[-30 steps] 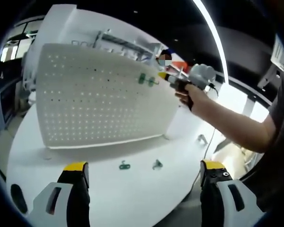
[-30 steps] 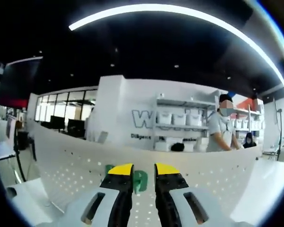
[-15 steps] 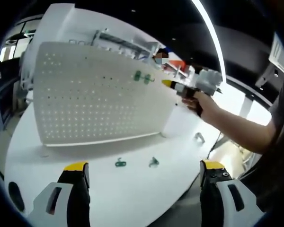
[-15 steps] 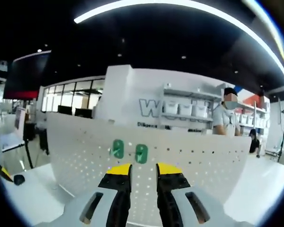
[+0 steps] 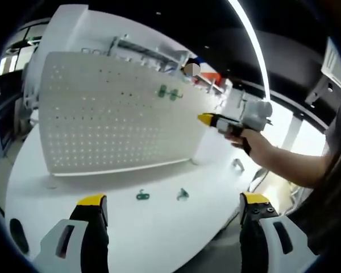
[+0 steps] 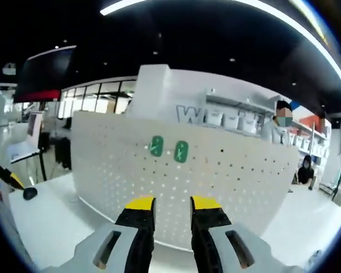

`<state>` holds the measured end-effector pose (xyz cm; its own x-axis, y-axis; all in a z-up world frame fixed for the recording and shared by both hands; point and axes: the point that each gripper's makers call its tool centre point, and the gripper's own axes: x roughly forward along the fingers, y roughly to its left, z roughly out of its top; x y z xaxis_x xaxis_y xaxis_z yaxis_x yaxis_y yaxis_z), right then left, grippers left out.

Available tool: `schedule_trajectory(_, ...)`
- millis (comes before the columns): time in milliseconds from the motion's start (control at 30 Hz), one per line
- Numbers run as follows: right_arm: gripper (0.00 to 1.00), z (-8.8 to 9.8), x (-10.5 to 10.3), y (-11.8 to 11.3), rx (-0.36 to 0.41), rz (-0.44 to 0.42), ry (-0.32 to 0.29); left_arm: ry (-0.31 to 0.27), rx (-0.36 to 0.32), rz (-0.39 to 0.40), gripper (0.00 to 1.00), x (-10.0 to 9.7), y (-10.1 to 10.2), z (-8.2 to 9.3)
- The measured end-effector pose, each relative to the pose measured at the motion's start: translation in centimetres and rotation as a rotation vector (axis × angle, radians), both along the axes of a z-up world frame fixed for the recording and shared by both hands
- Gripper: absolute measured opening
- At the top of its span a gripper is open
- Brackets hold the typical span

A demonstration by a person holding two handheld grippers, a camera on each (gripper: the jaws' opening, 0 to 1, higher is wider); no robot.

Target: Insert the hook assembly into the mounting plate slot until the hook locks in place.

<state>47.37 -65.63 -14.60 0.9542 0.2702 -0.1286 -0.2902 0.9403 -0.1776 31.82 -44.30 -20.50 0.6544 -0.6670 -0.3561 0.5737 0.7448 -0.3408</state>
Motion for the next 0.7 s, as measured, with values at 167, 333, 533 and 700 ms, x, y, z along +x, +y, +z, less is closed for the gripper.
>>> schedule_trajectory(167,0.22,-2.9,-1.6,0.3,-0.017,0.020,0.062,0.002,-0.001,-0.002,0.98,-0.1,-0.1,0.0)
schedule_trajectory(333,0.22,-6.1,-3.7,-0.1,-0.031,0.030,0.131,0.002,-0.001,0.000,0.98,-0.2,0.0,0.0)
schedule_trajectory(533,0.22,-9.0,-6.3,-0.8,-0.038,0.022,0.198,0.007,0.003,-0.009,0.98,-0.3,-0.3,-0.2)
schedule_trajectory(700,0.22,-10.6,-8.0,-0.9,-0.040,0.024,0.240,0.012,0.006,-0.020,0.98,-0.5,-0.6,-0.4)
